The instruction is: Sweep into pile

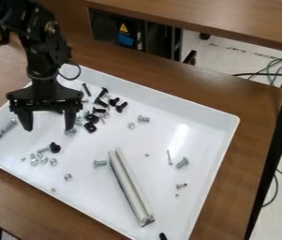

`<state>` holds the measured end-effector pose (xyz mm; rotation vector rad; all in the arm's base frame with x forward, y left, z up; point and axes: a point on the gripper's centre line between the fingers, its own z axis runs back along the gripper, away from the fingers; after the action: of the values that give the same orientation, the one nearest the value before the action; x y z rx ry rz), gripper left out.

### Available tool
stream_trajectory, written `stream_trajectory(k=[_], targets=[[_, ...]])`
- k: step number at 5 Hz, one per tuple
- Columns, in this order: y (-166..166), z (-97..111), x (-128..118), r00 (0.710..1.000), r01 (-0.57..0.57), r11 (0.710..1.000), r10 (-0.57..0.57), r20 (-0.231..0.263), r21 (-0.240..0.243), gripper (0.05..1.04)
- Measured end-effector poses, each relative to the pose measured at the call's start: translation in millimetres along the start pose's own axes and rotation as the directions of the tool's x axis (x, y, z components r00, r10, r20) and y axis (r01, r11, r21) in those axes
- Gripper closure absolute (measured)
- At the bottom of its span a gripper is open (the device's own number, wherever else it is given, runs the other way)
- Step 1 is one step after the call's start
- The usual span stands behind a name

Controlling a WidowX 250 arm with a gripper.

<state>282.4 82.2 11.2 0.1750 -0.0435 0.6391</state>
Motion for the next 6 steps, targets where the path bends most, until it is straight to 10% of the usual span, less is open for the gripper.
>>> stream_trajectory(k=[3,6], targets=[[-30,15,-43,0.999,-0.038,0.994,0.035,-0.037,-0.1,0.083],[-88,32,-93,0.996,0.05,0.972,-0.033,0.08,-0.229,0.083]])
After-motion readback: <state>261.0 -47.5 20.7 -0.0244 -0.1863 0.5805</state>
